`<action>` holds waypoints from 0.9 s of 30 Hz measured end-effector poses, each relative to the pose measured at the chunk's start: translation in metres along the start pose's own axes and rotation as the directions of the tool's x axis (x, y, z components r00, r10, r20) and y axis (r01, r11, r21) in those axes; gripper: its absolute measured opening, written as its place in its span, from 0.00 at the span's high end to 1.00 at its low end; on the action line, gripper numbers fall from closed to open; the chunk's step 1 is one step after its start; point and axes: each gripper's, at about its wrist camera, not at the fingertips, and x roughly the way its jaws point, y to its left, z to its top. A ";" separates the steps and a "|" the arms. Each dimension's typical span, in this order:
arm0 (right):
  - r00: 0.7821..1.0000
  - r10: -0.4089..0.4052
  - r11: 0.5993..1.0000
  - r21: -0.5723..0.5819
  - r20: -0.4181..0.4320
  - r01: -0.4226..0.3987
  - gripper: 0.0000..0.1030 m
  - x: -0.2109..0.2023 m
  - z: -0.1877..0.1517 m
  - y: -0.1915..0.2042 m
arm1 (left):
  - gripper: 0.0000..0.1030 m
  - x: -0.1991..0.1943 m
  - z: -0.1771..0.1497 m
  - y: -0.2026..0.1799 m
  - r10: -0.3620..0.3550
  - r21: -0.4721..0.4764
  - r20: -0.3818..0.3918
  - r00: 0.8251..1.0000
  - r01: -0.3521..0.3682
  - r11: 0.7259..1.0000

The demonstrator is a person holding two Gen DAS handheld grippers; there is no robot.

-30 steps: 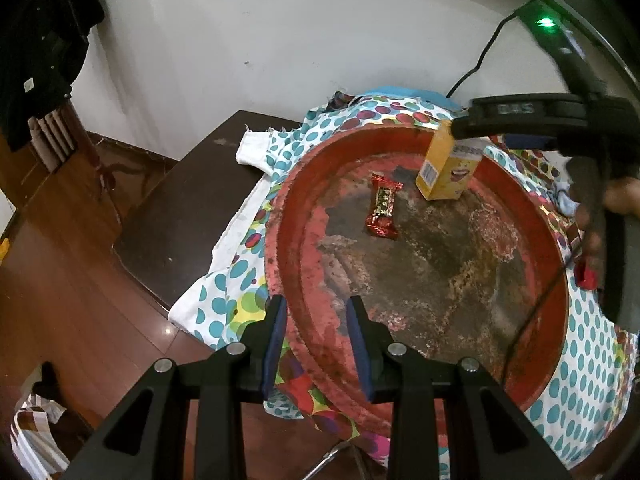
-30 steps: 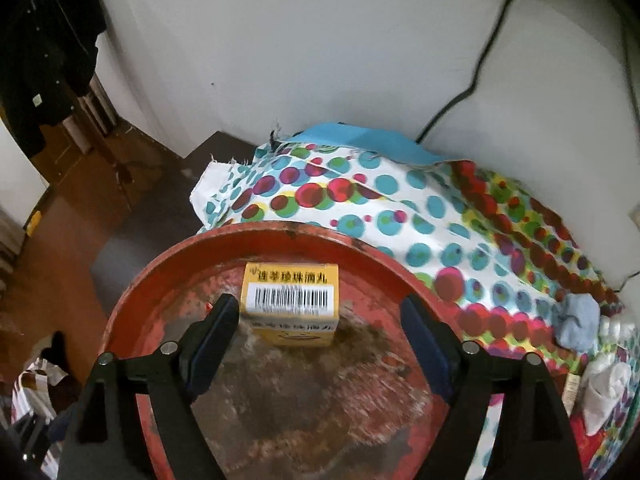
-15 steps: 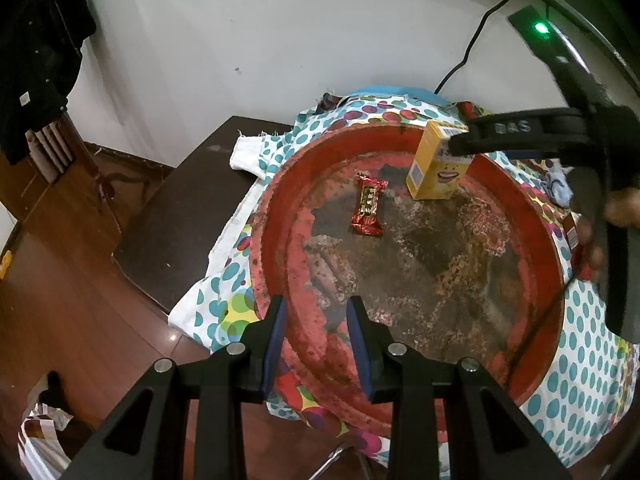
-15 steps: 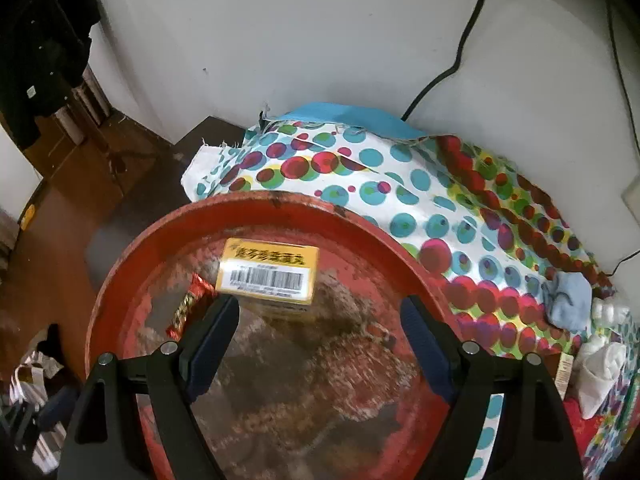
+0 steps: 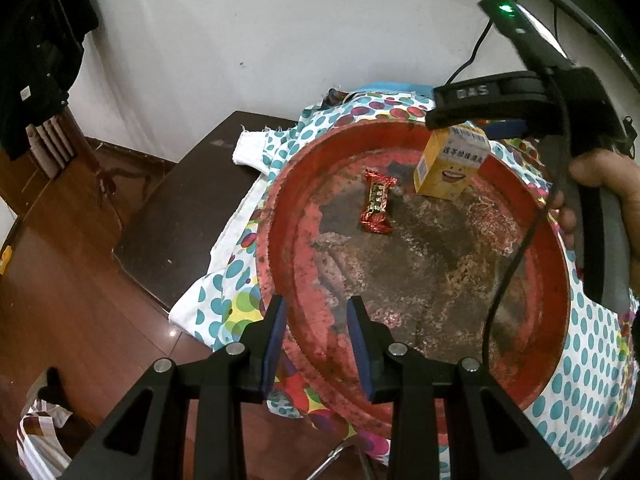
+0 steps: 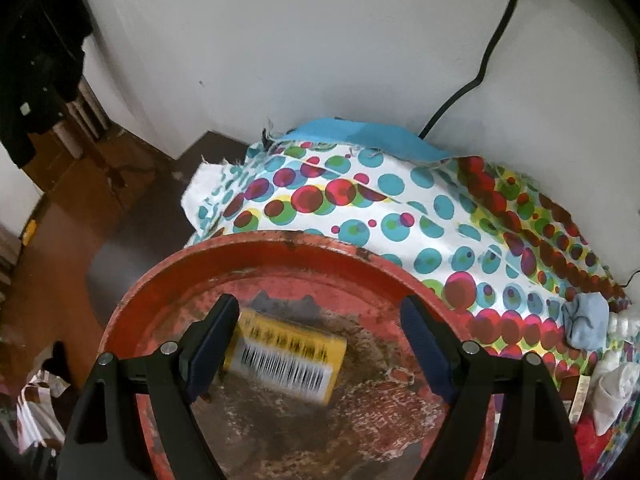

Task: Organize objects
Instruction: 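Carry the yellow box with the right gripper onto the red tray and release, then move the left gripper to the red sock and grasp it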

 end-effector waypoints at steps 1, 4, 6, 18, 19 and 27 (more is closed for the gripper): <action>1.000 -0.001 1.000 0.002 0.007 0.001 0.21 -0.004 -0.001 -0.004 | 0.69 0.000 0.000 -0.001 0.002 0.001 -0.001 1.000 -0.002 1.000; 0.999 0.017 1.000 0.007 0.039 -0.018 0.21 -0.024 -0.008 -0.020 | 0.69 0.000 -0.001 -0.004 0.005 0.012 -0.002 1.000 -0.005 1.000; 0.998 0.026 1.000 0.006 0.061 -0.027 0.21 -0.039 -0.014 -0.031 | 0.69 0.000 -0.001 -0.007 0.005 0.019 -0.001 1.000 -0.005 1.000; 0.985 -0.084 0.992 0.101 0.149 0.069 0.22 -0.146 -0.107 -0.161 | 0.69 -0.004 -0.004 -0.032 0.013 0.079 0.006 1.000 -0.014 0.997; 0.984 -0.103 0.989 0.122 0.147 0.085 0.22 -0.151 -0.112 -0.176 | 0.69 -0.005 -0.004 -0.035 0.013 0.086 0.007 1.000 -0.014 0.996; 0.976 -0.209 0.943 0.276 0.053 0.187 0.33 -0.165 -0.184 -0.271 | 0.69 -0.006 -0.010 -0.069 0.014 0.171 0.013 1.000 -0.016 0.985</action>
